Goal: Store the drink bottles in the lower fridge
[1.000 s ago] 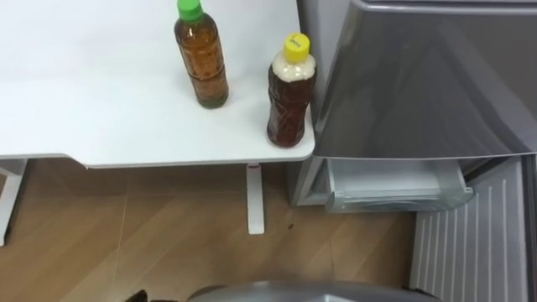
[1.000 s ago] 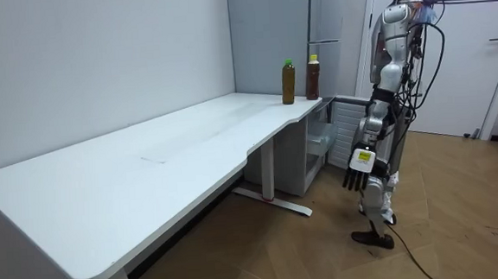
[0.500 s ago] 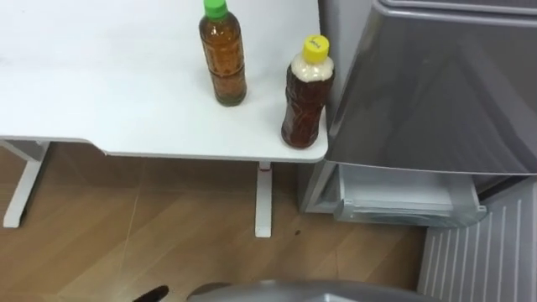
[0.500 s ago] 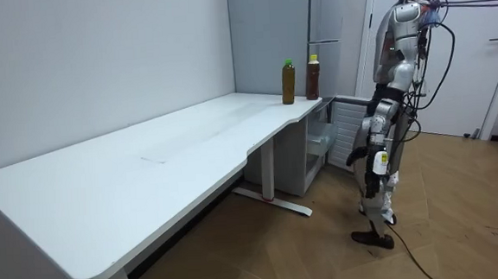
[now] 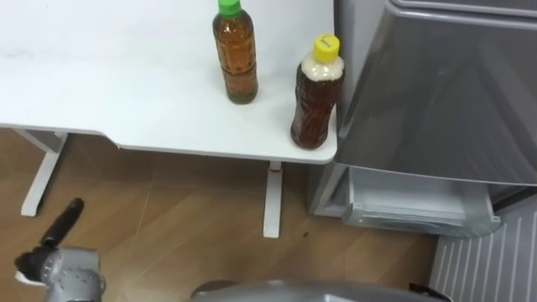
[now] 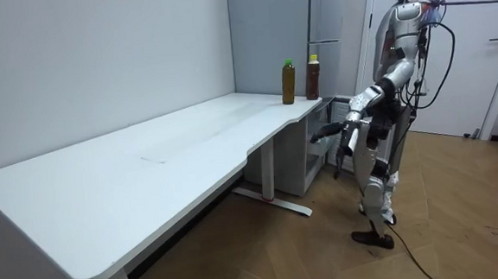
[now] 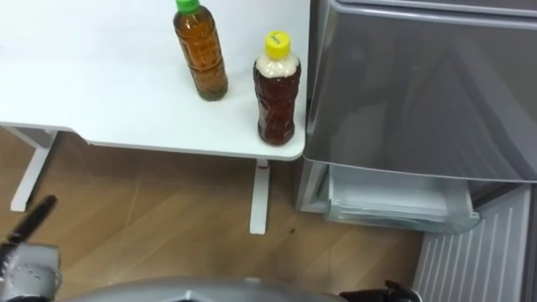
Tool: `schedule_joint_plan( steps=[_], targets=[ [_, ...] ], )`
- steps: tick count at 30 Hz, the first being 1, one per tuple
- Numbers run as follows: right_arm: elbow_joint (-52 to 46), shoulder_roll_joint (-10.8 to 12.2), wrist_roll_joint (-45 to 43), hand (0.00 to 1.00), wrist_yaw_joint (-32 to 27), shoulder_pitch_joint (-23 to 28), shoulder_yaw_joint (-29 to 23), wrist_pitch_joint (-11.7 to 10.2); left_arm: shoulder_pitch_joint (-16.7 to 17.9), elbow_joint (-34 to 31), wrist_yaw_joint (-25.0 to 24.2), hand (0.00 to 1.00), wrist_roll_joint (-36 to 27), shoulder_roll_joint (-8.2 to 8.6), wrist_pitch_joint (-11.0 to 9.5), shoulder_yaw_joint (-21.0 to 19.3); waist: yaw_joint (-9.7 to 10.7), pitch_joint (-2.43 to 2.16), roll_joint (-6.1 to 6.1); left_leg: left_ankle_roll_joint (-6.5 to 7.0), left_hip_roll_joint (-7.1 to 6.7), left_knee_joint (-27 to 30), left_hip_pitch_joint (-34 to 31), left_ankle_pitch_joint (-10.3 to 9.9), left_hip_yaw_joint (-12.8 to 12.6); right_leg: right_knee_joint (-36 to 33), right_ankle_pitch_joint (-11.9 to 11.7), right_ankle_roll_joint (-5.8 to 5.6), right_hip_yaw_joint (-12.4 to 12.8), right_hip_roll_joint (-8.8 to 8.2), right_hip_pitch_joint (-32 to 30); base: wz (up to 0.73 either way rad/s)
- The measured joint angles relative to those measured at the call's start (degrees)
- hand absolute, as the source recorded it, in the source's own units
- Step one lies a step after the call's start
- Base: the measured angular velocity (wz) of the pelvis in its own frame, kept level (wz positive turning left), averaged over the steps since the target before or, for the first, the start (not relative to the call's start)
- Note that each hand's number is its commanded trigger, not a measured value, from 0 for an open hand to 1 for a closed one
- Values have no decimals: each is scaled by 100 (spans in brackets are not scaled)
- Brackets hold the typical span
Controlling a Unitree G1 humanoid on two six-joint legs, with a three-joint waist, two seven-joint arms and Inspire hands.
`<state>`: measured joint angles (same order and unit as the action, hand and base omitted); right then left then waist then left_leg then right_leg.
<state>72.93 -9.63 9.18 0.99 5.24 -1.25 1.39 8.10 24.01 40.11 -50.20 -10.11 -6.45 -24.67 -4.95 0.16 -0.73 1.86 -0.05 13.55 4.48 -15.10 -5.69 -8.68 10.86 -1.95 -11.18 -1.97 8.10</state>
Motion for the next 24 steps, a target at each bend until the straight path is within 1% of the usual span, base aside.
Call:
schedule_joint_plan(
  steps=[1, 3, 4, 5, 6, 7, 8, 10, 11, 13, 15, 16, 18, 19, 21, 22, 24],
  targets=[
    [-4, 0, -55, 0, 12, 13, -3, -25, 1, -182, 88, 0, 105, 0, -9, -1, -3, 1, 3, 0, 0, -2, -6, 0, 1, 1, 0, 0, -3, 0, -7, 0],
    [-65, -2, -200, 0, 50, 59, -21, -70, -3, -765, 227, 0, 511, -24, -123, -6, -8, -12, 22, 3, -6, -8, 15, 3, 30, 1, 0, 0, -5, -4, 18, 5],
    [-98, -2, -213, 0, 56, 69, -20, -76, -3, -893, 233, 0, 554, -36, -137, -6, -9, -13, 24, 3, -7, -7, 22, 3, 30, 1, 0, 0, -1, -5, 22, 0],
    [-201, -2, -252, 0, 85, 101, -19, -103, -3, -1157, 243, 0, 604, -60, -165, -4, -4, -23, 45, 2, -10, -11, 29, 5, 40, 4, 1, 0, -2, -7, 29, 0],
    [-215, 0, -261, 0, 115, 142, -14, -175, -7, -1391, 263, 0, 604, -88, -181, 0, 2, -25, 61, 2, -15, -17, 42, 7, 56, 5, 1, 0, 3, -8, 41, 0],
    [-214, 3, -250, 0, 118, 149, -13, -194, -26, -1477, 268, 0, 604, -99, -198, 1, 7, -20, 61, 2, -18, -19, 57, 7, 71, 6, 1, 0, 4, -8, 56, 11],
    [-212, 7, -240, 0, 119, 146, -14, -224, -87, -1640, 282, 0, 602, -103, -230, 13, 14, -1, 45, 2, -26, -26, 87, 7, 115, 13, 1, 0, 8, -9, 105, 10],
    [-168, 11, -260, 0, 134, 130, -16, -239, -105, -1940, 269, 0, 605, -128, -237, 37, 31, 0, 74, 2, -27, -29, 105, 7, 115, 11, 1, 0, 20, -8, 124, 4],
    [-165, 22, -316, 0, 168, 119, -33, -253, -106, -2220, 242, 0, 636, -154, -238, 34, 35, 4, 96, 2, -27, -28, 85, 7, 118, 12, 1, 0, 19, -7, 105, 0],
    [-169, 36, -437, 0, 190, 110, -205, -257, -110, -2546, 132, 0, 960, -168, -237, 27, 64, 8, 116, 3, -33, -13, 60, 7, 123, 13, 1, 0, 6, -12, 96, 2],
    [-171, 51, -500, 0, 328, 122, -291, -262, -116, -3122, -1, 0, 1649, -172, -232, 30, 146, 15, 144, 10, -51, 10, 14, 11, 170, 26, 1, 0, -15, -21, 88, 8],
    [-171, 57, -498, 0, 351, 122, -294, -263, -116, -3319, -59, 0, 1750, -172, -233, 32, 157, 22, 154, 15, -57, 7, 7, 14, 179, 30, 1, 0, -13, -23, 84, 4],
    [-171, 55, -488, 0, 404, 126, -314, -264, -119, -3926, -381, 0, 1986, -201, -242, 48, 191, 23, 146, 20, -67, -16, -5, 15, 180, 63, 0, 0, -11, -26, 98, -2],
    [-172, 54, -483, 0, 417, 128, -326, -266, -121, -4031, -469, 0, 1994, -217, -242, 56, 207, 21, 140, 20, -67, -26, -8, 14, 181, 68, 0, 0, -11, -26, 99, 0],
    [-172, 14, -475, 0, 508, 149, -338, -274, -124, -4303, -812, 0, 2007, -224, -239, 104, 286, 17, 105, 20, -66, -49, -23, 15, 181, 77, 0, 1, 4, -22, 97, 0],
    [-172, -2, -466, 0, 540, 142, -338, -274, -131, -4327, -873, 0, 2073, -224, -234, 142, 294, 17, 88, 20, -65, -46, -23, 15, 180, 78, 0, 1, 7, -21, 98, 0],
    [-156, -41, -392, 0, 589, 138, -350, -273, -225, -4397, -1185, 0, 2355, -225, -196, 292, 313, 12, 38, 20, -64, -16, -30, 15, 153, 83, 0, 1, 8, -21, 107, -6]
  ],
)
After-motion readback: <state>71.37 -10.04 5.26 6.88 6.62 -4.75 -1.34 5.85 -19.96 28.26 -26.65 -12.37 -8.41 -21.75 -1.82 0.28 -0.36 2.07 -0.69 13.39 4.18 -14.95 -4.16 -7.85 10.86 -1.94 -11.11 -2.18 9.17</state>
